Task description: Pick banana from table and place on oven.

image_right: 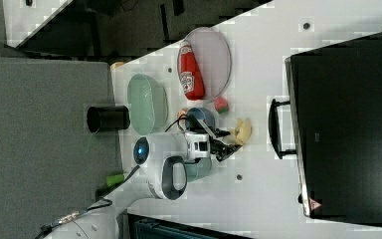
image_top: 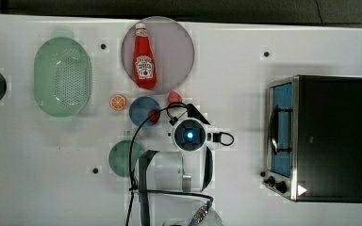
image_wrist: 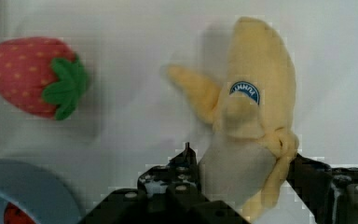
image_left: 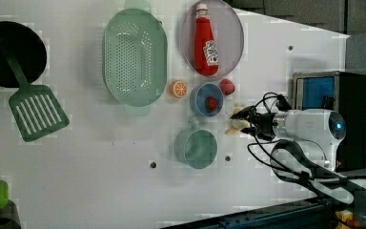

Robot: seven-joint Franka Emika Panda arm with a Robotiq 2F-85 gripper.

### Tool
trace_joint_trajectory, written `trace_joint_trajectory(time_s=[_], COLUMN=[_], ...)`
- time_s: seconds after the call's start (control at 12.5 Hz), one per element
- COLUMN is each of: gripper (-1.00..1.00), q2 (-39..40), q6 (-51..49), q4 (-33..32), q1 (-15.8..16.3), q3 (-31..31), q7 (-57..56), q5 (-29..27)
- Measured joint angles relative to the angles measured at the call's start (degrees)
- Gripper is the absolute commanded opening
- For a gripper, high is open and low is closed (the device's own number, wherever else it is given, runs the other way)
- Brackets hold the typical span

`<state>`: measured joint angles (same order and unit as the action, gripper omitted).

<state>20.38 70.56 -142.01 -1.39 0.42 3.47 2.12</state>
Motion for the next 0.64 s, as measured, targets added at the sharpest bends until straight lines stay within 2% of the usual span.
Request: trace_joint_trajectory(time_s=[0.16,0.24,0.64], gripper=[-0.48,-0.58,-0.58], q2=[-0.1,-0.3,-2.2], q6=[0.7,0.8,0.2], q4=[-0.2,-0.3,-0.4], q1=[0.1,-0.1,-0.9], q3=[-0.2,-0.3,-1.4], q7=[0.0,0.0,0.1], q5=[0.2,0.2,-0.6])
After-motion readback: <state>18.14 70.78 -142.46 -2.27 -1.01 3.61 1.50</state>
